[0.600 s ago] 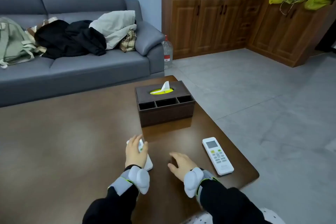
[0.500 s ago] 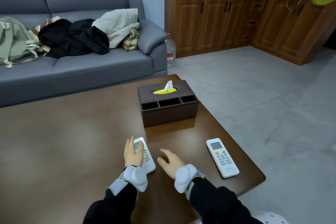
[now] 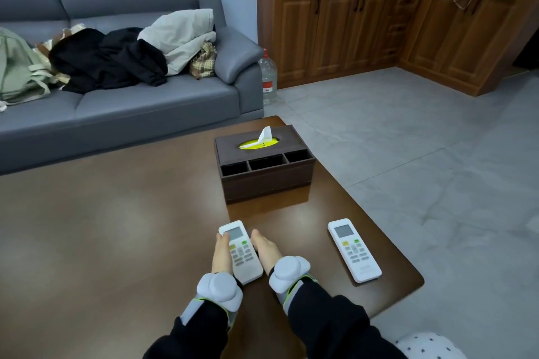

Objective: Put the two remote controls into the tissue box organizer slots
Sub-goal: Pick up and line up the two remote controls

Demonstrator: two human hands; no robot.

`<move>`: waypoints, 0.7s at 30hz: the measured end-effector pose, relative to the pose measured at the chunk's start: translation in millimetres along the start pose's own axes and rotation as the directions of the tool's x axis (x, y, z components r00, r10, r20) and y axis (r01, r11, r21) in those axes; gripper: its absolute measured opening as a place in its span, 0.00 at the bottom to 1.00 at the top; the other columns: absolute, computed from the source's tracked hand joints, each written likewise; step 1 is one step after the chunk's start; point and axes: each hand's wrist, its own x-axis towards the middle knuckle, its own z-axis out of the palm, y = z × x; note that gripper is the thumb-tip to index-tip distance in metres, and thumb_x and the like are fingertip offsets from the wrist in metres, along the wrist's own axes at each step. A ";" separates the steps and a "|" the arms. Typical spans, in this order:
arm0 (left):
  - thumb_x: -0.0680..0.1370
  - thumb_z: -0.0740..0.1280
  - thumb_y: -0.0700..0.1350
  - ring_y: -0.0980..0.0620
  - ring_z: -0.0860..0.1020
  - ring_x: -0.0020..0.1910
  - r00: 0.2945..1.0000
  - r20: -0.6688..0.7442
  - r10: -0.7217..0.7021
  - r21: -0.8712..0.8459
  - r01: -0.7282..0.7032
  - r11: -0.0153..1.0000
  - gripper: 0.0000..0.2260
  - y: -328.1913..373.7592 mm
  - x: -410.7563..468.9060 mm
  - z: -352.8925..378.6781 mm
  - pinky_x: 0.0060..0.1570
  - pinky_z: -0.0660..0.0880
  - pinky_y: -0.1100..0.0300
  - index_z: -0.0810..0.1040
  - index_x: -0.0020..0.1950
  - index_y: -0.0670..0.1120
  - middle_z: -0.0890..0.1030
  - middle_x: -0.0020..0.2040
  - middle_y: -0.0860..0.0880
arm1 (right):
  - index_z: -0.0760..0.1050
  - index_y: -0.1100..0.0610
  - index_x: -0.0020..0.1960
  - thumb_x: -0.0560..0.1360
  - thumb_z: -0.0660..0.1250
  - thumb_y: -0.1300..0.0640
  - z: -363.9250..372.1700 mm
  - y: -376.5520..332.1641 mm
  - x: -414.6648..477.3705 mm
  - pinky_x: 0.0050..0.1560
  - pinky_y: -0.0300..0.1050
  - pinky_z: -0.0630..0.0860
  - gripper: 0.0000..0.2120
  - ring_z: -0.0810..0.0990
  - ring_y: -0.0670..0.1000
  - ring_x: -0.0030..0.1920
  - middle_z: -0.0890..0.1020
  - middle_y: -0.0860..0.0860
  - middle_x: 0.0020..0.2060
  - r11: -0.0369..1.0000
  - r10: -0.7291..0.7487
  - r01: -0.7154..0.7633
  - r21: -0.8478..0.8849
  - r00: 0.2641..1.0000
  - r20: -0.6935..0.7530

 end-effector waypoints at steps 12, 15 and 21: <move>0.81 0.53 0.51 0.50 0.75 0.36 0.979 0.178 -0.095 0.029 0.092 0.995 0.23 -59.0 -53.9 87.4 0.26 0.74 0.61 0.60 0.75 0.46 0.76 0.39 0.48 | 0.72 0.67 0.63 0.80 0.49 0.45 -97.0 27.5 -28.7 0.70 0.57 0.66 0.28 0.74 0.62 0.64 0.77 0.64 0.63 0.992 0.071 -0.048 0.118 0.977 -0.199; 0.81 0.53 0.52 0.44 0.77 0.43 0.965 0.234 -0.114 0.080 0.098 0.992 0.24 -66.3 -56.1 97.8 0.43 0.74 0.55 0.58 0.76 0.46 0.79 0.51 0.43 | 0.70 0.70 0.63 0.79 0.50 0.46 -110.1 31.0 -31.3 0.69 0.58 0.68 0.29 0.75 0.63 0.62 0.77 0.64 0.62 0.990 0.077 -0.047 0.134 0.970 -0.231; 0.82 0.52 0.45 0.46 0.75 0.56 0.969 0.233 -0.081 0.243 0.022 0.970 0.19 -57.7 -56.9 98.2 0.54 0.70 0.62 0.64 0.73 0.42 0.76 0.64 0.42 | 0.79 0.60 0.49 0.80 0.47 0.47 -121.4 31.8 -29.1 0.60 0.48 0.71 0.24 0.79 0.58 0.51 0.82 0.58 0.48 1.000 0.018 -0.021 -0.005 0.961 -0.277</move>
